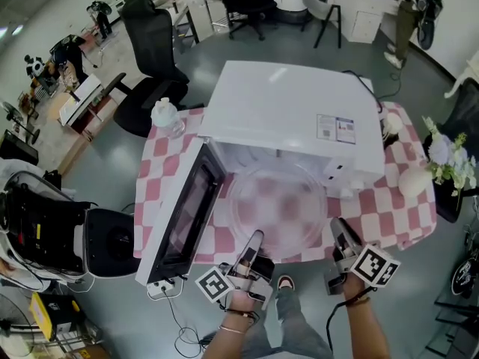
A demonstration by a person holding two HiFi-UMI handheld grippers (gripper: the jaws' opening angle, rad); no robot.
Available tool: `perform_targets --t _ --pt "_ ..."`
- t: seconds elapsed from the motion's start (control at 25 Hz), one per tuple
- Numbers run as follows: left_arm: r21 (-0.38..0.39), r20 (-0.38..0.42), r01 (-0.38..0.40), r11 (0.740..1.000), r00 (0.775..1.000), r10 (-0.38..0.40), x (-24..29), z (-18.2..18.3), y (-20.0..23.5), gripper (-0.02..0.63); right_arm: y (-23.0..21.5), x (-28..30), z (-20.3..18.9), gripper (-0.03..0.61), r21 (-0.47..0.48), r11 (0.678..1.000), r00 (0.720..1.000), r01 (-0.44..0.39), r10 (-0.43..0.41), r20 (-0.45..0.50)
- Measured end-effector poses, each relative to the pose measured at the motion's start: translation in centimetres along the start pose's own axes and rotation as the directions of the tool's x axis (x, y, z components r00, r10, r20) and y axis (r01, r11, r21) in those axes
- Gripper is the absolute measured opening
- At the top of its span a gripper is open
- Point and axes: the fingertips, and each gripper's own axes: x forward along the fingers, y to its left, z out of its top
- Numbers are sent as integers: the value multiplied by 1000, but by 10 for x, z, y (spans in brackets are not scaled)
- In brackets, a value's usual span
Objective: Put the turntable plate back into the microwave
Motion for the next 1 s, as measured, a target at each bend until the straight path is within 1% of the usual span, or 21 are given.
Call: perform_targets --t 0.08,0.2,0.28,0.4,0.52,0.72,0.88,1.0 --pt "5 6 -8 1000 1000 8 0 2 0 34 0 -5 2 119 -65 998 1000 27 -26 11" --pt "8 18 -18 1000 1000 18 1 3 0 34 -1 -10 2 108 -185 979 997 82 -81 13" --pt "7 26 -24 1000 999 24 3 4 0 34 -2 -12 0 82 -236 965 993 116 -117 8" --pt "12 35 -36 999 999 35 7 7 -2 34 -4 -12 -2 39 -287 944 986 160 -165 7" --pt "28 43 -52 998 998 51 10 9 -4 34 -5 -11 -6 11 -313 931 980 189 -200 -3" --pt "58 60 -83 995 995 80 15 10 -3 34 -7 -12 -10 11 -313 926 974 211 -226 -13" --pt "41 85 -91 995 993 87 22 12 -2 34 -9 -14 -12 11 -323 919 970 225 -242 -12" --pt "48 99 -96 994 991 91 28 15 2 34 -10 -15 -14 11 -342 908 966 241 -258 -4"
